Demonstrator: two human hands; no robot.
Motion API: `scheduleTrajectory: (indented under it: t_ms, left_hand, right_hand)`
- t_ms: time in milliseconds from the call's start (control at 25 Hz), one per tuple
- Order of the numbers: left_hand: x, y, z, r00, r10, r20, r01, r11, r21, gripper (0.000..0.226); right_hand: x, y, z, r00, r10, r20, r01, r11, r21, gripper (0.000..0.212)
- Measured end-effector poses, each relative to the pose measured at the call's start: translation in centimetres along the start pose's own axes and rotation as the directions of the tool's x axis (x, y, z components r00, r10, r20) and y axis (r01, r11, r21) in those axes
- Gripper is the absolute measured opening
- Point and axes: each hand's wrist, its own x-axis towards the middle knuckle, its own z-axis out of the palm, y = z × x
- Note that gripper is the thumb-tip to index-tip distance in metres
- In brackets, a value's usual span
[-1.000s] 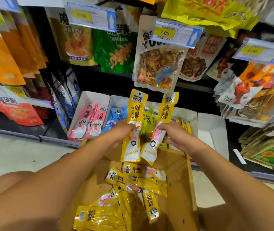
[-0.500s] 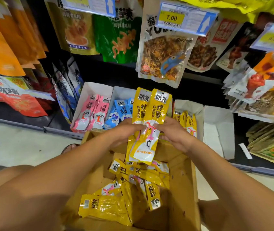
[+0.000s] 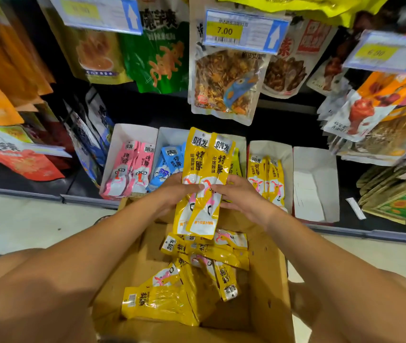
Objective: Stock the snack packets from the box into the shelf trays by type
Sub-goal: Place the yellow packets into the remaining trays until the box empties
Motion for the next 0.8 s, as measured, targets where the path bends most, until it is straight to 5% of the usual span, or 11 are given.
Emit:
scheduleTrajectory:
  t_ms: [280, 440, 640, 800]
  left_hand:
    - [1.4, -0.1, 1.0, 0.993, -0.114, -0.01, 0.113, 0.992, -0.052, 0.016]
    - [2.2, -1.1, 1.7, 0.992, -0.13, -0.001, 0.13, 0.991, -0.021, 0.02]
    - [4.3, -3.8, 1.9, 0.997, -0.049, -0.065, 0.05, 0.999, 0.013, 0.013]
    - [5.0, -4.2, 1.7, 0.991, -0.02, -0.131, 0.007, 0.995, -0.096, 0.012]
  right_hand:
    - [0.9, 0.3, -1.7, 0.995, 0.073, -0.07, -0.069, 0.996, 0.056, 0.07]
    - [2.7, 0.3, -6.9, 0.976, 0.113, -0.186, -0.106, 0.993, 0.05, 0.021]
    - [9.5, 1.9, -14.0, 0.88, 0.044, -0.473, -0.187, 0.947, -0.26, 0.024]
    - [14.8, 4.9, -16.7, 0.862, 0.016, -0.506, -0.226, 0.906, -0.357, 0.028]
